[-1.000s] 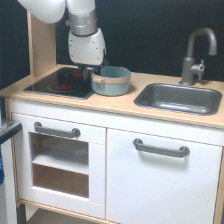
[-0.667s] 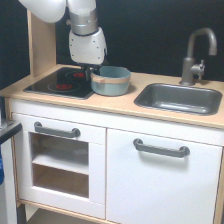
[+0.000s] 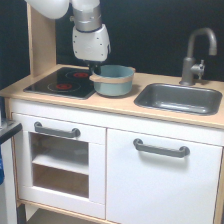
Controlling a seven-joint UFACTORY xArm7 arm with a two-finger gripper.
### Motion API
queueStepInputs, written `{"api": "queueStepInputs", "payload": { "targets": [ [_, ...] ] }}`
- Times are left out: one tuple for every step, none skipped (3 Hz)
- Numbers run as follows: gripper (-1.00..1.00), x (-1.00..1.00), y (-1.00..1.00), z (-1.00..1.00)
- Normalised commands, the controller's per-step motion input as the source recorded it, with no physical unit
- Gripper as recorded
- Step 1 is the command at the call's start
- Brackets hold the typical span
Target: Place the pot in the sink
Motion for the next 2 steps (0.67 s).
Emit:
{"api": "queueStepInputs", "payload": {
  "targets": [
    [-1.00, 0.93, 0.16, 0.96],
    [-1.00, 0.99, -0.01, 0.93]
  ]
}}
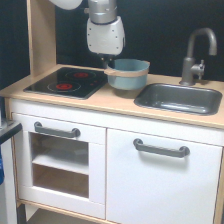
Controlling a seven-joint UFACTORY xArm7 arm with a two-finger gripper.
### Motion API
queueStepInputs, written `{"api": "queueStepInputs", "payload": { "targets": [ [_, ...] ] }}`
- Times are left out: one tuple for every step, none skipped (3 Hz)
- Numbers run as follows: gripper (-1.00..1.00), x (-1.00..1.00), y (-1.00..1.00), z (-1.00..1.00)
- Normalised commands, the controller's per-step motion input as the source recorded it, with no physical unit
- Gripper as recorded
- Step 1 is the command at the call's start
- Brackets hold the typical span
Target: Place the pot in the sink
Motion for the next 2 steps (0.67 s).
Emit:
{"api": "queueStepInputs", "payload": {
  "targets": [
    [-1.00, 1.00, 0.57, -0.50],
    [-1.00, 1.00, 0.54, -0.69]
  ]
}}
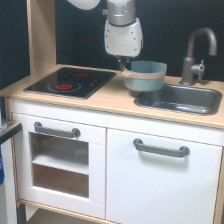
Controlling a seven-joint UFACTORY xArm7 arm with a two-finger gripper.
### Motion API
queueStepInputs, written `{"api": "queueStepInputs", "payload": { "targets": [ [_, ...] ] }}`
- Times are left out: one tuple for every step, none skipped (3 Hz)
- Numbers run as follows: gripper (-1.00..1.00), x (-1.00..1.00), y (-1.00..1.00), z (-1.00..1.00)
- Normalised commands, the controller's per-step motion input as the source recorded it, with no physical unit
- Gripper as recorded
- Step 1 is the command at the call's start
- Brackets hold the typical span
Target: Place the pot in the sink
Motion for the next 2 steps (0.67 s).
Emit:
{"api": "queueStepInputs", "payload": {
  "targets": [
    [-1.00, 0.99, 0.48, -0.82],
    [-1.00, 0.94, 0.45, -0.85]
  ]
}}
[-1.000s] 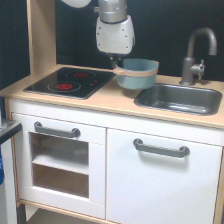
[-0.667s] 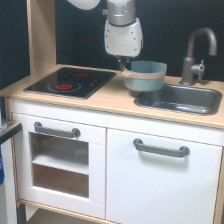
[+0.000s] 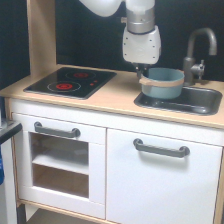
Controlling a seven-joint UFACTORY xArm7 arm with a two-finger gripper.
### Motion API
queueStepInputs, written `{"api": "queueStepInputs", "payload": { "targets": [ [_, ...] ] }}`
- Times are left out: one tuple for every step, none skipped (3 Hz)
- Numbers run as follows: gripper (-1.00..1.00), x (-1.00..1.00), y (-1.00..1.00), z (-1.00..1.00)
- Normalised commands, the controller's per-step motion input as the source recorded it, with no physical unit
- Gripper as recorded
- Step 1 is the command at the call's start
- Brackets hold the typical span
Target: Place the pot in the sink
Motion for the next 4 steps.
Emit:
{"api": "queueStepInputs", "payload": {
  "targets": [
    [-0.90, 0.29, 0.28, -0.74],
    [-0.40, -0.01, 0.19, -0.47],
    [-0.05, -0.02, 0.15, -0.31],
    [0.20, -0.06, 0.14, -0.25]
  ]
}}
